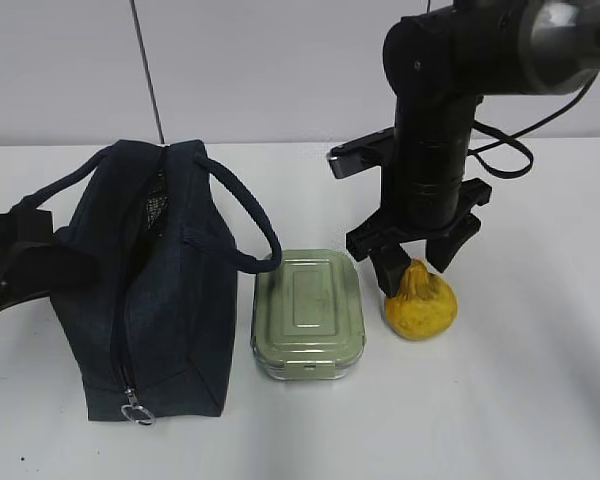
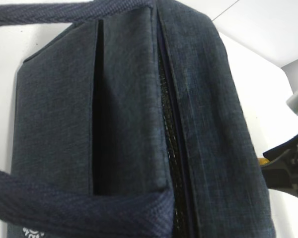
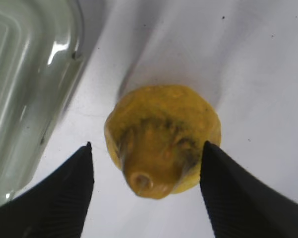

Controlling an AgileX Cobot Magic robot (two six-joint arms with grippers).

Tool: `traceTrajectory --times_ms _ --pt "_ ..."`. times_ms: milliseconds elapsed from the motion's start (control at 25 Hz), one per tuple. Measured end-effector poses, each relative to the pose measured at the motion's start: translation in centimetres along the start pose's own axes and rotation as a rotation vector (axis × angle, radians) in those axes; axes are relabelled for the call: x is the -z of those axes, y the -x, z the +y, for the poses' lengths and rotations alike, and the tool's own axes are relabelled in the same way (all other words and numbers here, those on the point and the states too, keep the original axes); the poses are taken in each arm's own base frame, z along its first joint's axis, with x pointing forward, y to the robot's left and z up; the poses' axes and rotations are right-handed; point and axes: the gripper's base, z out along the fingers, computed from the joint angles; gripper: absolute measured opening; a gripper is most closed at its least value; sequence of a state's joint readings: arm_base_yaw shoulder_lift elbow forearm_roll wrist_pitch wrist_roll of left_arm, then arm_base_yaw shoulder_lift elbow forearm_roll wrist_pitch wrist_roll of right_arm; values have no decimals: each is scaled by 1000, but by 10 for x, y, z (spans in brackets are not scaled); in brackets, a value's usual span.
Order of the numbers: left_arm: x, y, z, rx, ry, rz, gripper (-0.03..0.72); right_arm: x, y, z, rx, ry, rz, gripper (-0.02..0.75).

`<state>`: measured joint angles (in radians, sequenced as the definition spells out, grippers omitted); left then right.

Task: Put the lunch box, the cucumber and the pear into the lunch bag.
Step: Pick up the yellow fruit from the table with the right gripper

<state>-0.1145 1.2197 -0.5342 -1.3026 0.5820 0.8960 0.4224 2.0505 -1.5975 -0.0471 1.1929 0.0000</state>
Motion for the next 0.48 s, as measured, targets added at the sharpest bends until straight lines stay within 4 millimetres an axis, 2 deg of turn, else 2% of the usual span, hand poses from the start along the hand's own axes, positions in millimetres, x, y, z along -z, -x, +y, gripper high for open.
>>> traceTrajectory --times_ms 240,480 --pt "0 -1 -1 0 -7 6 -19 -11 8 -4 21 -48 12 410" --pt "0 -1 -1 0 -10 8 -19 -12 9 -5 24 -57 8 314"
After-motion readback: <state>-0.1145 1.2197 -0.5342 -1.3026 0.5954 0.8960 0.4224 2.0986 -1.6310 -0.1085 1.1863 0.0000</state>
